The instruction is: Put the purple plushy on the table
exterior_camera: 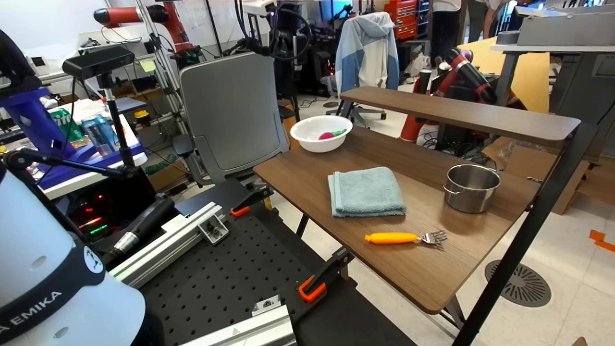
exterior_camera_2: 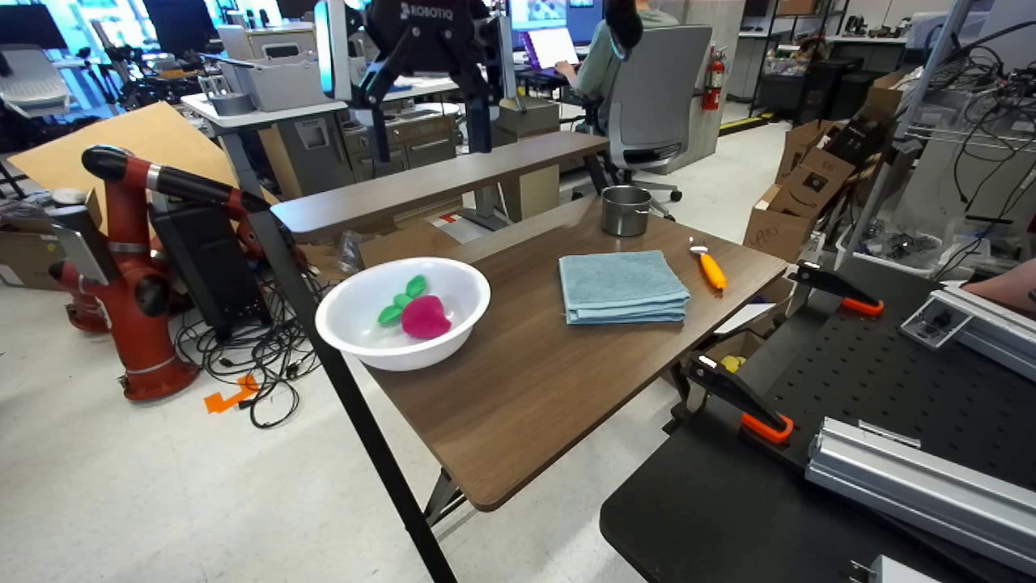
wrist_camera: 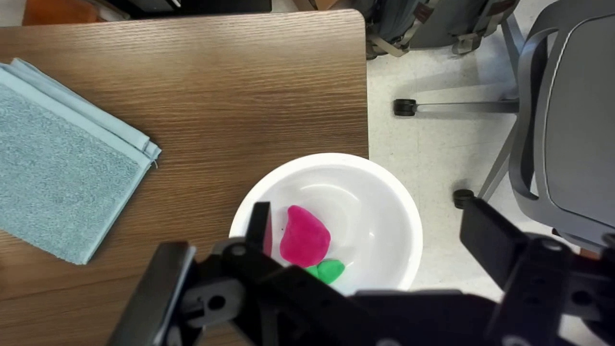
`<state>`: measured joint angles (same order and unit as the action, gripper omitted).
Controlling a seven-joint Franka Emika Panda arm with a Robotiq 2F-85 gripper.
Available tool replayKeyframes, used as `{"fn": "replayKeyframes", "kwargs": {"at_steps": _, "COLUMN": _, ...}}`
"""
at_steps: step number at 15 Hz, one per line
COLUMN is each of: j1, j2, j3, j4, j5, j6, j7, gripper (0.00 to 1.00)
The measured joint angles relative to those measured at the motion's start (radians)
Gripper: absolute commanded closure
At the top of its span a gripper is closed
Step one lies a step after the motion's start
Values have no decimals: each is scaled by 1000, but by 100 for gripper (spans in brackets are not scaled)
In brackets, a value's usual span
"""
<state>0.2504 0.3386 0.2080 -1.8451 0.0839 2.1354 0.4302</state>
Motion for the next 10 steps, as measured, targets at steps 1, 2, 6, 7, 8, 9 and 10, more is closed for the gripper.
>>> {"fn": "replayKeyframes", "kwargs": {"at_steps": 1, "j1": 11, "j2": 22, "j3": -3, "j4": 6, "j5": -13, "j6": 17, "j7": 14, "gripper": 0}}
{"fn": "replayKeyframes", "kwargs": {"at_steps": 2, "j1": 21, "j2": 42, "j3": -8, "j4": 11, "j5": -24, "j6": 30, "j7": 27, "gripper": 0}}
{"fn": "replayKeyframes", "kwargs": {"at_steps": 6, "j1": 54, "j2": 124, "j3": -36, "j4": 46, "j5": -52, "j6": 55, "j7": 72, "gripper": 0}}
{"fn": "replayKeyframes", "kwargs": {"at_steps": 7, "j1": 59, "j2": 145, "j3": -43, "j4": 57, "j5": -56, "j6": 58, "j7": 80, "gripper": 0}}
{"fn": "replayKeyframes", "kwargs": {"at_steps": 8, "j1": 64, "j2": 167, "j3": -51, "j4": 69, "j5": -56, "j6": 60, "j7": 87, "gripper": 0}}
{"fn": "replayKeyframes", "kwargs": {"at_steps": 9, "j1": 68, "j2": 188, "j3": -59, "j4": 82, "j5": -57, "j6": 62, "j7": 92, "gripper": 0}}
{"fn": "replayKeyframes", "kwargs": {"at_steps": 10, "j1": 72, "j2": 208, "j3": -66, "j4": 95, "j5": -57, "j6": 62, "j7": 98, "gripper": 0}}
